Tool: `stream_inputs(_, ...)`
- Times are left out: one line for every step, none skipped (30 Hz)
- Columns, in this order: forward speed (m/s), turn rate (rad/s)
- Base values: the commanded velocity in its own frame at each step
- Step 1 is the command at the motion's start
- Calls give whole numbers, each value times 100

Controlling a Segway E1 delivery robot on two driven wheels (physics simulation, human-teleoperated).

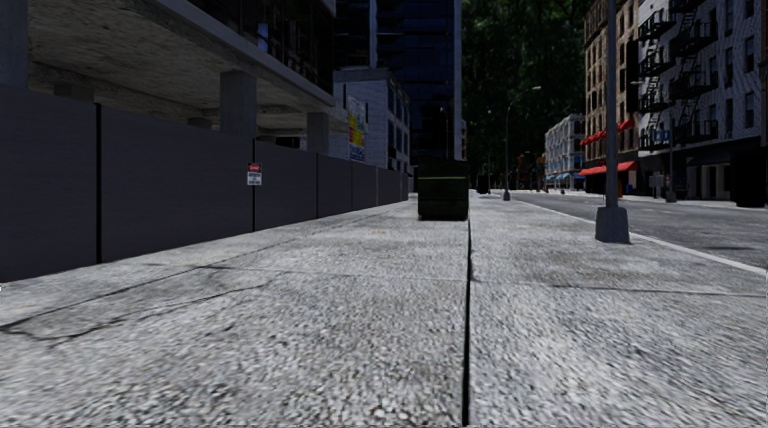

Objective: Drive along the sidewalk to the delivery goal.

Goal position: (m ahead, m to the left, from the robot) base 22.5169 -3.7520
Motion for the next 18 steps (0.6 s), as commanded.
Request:
stream_inputs(200,46)
stream_inputs(200,46)
stream_inputs(200,46)
stream_inputs(200,46)
stream_inputs(200,46)
stream_inputs(200,46)
stream_inputs(200,46)
stream_inputs(200,46)
stream_inputs(200,46)
stream_inputs(200,46)
stream_inputs(200,46)
stream_inputs(200,46)
stream_inputs(200,46)
stream_inputs(200,41)
stream_inputs(200,41)
stream_inputs(200,24)
stream_inputs(200,8)
stream_inputs(200,0)
